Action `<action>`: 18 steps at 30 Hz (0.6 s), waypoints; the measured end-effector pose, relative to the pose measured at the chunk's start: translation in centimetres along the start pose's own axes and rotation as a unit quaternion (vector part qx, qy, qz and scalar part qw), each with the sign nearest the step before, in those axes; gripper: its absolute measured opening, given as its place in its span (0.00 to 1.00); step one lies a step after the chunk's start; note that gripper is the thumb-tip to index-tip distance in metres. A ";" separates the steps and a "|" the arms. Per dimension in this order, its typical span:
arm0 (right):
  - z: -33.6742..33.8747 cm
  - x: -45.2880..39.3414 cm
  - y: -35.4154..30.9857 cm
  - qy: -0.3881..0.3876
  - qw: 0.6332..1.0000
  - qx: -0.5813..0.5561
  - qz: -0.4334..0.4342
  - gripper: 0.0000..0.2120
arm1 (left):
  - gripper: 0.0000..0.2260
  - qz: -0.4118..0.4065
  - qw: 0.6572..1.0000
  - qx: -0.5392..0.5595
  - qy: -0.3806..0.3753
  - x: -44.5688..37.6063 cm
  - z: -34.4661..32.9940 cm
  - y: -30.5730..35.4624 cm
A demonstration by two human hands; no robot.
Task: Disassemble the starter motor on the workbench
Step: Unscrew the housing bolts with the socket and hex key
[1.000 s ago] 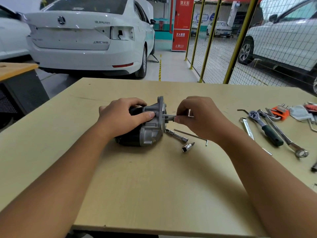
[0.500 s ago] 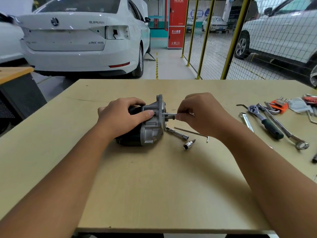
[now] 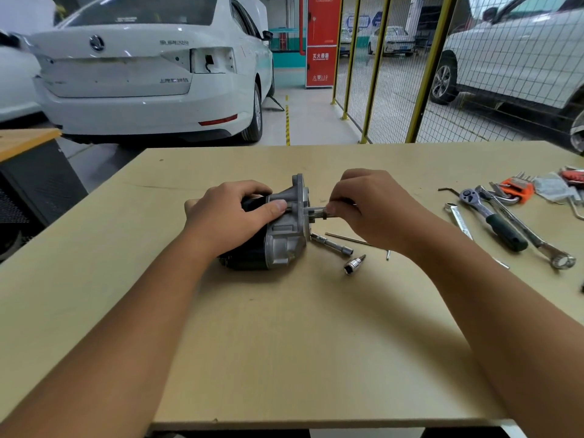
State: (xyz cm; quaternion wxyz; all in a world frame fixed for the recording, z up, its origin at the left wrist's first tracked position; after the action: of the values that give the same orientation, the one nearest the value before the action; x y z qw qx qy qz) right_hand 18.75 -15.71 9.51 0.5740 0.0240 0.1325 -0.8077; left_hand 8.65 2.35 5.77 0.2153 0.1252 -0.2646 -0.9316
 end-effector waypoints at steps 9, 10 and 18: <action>0.6 0.3 -0.1 0.019 1.000 -0.017 -0.003 0.06 | 0.31 0.000 1.000 -0.013 -0.007 0.1 0.0 0.1; 0.6 0.4 -0.1 0.023 0.999 -0.028 0.002 0.06 | 0.30 -0.001 1.000 -0.011 -0.004 0.2 0.0 0.1; 0.7 0.3 0.5 0.024 0.999 -0.035 -0.011 0.06 | 0.26 0.001 1.000 -0.008 0.002 0.2 0.0 0.2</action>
State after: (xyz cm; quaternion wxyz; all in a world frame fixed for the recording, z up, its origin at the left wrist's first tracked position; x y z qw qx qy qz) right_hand 19.17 -16.34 10.06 0.5619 0.0215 0.1745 -0.8083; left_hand 8.54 2.17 5.88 0.2181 0.1248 -0.2566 -0.9333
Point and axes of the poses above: each hand's wrist, its own x-axis away from the middle knuckle, its own z-axis out of the back of the hand, y = z × x, the point moved 10 cm from there along -x, towards the middle knuckle, and after that the axes turned 15 degrees about -y, right-handed, at the moved point
